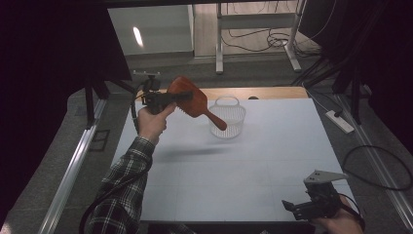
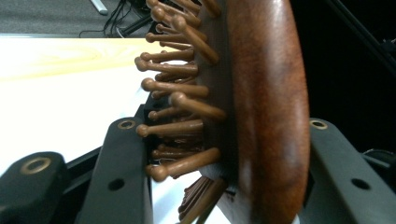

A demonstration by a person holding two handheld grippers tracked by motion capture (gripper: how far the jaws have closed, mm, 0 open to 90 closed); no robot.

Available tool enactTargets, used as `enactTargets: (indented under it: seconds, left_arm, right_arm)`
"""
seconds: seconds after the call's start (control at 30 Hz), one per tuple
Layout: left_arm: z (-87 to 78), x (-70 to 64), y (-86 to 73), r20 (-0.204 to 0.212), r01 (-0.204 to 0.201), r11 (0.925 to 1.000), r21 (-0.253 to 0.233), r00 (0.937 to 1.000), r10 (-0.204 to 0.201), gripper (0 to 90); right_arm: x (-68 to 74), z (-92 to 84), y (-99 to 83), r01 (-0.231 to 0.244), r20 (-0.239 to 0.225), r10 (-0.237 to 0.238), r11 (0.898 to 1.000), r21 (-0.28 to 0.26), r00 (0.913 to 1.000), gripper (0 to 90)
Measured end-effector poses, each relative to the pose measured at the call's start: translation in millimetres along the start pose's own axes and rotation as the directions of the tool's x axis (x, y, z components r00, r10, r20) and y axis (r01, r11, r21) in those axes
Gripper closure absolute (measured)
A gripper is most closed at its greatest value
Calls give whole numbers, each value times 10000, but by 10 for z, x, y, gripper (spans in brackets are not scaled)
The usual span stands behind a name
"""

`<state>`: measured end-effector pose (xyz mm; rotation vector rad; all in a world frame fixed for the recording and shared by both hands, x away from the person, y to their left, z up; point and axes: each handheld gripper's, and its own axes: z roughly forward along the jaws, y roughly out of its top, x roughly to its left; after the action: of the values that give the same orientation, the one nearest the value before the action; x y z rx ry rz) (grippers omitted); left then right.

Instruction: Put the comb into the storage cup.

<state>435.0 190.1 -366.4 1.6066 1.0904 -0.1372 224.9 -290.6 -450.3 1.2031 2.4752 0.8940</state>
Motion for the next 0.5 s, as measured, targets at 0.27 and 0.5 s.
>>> enactTargets:
  seconds: [0.27, 0.5]
  left_arm:
    - [94, 58, 68, -262, 180, 9997, -154, 9995, -184, 557]
    - [156, 87, 124, -352, 295, 9992, -269, 9989, -304, 557]
  right_arm:
    - [-2, -13, -11, -19, -33, 19, 10000, 3, 10000, 0]
    - [1, -11, -12, 51, -17, -51, 10000, 57, 10000, 3]
